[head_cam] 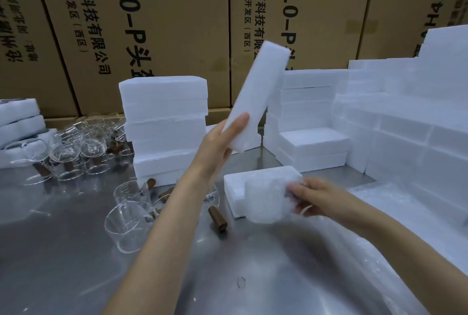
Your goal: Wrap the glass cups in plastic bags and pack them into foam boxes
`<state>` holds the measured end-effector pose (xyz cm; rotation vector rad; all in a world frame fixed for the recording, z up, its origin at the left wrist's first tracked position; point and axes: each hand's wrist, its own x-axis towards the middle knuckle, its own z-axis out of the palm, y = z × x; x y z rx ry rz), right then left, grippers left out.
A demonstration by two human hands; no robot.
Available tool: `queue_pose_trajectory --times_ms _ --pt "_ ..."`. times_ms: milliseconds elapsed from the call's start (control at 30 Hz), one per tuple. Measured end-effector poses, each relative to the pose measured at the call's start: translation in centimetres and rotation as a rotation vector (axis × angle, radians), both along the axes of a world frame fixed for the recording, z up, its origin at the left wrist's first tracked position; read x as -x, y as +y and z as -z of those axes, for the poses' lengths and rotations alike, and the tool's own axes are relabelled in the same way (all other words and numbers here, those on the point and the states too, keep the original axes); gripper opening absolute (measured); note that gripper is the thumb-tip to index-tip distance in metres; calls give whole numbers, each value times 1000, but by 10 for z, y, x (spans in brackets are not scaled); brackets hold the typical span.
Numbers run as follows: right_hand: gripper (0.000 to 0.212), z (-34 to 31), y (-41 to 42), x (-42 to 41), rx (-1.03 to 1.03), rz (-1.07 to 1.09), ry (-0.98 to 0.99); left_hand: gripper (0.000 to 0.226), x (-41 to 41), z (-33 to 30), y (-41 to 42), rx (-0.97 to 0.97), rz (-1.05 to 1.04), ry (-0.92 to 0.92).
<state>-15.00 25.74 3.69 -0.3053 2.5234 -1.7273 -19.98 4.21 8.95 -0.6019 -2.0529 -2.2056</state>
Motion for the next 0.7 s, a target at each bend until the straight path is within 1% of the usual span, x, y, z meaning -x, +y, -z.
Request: queue_pose_trajectory --times_ms 33,100,167,233,267,333,433,567,700 --pt "22 -6 0 4 34 32 24 60 -3 -5 0 -41 31 -6" --pt "20 -18 0 14 19 106 102 60 -9 -11 -1 -55 59 8" --pt "24 -27 -3 27 -57 149 178 52 -11 -12 -2 -92 75 3" --pt "29 -30 -9 42 -147 133 205 37 -13 -12 -5 -156 97 -24" --pt "30 -29 -13 49 -199 114 207 34 -13 -11 -6 -180 103 -38" --pt "28 -25 -21 61 -289 65 198 41 -14 -10 -9 -215 94 -63" --pt "21 -14 -26 76 -357 16 130 52 -14 -9 -14 -285 94 -93" --pt "21 -8 -26 84 -374 -8 11 49 -12 -9 -18 -294 101 -90" --pt "23 -9 -28 83 -454 -8 -12 53 -11 -10 -18 -284 107 -107"
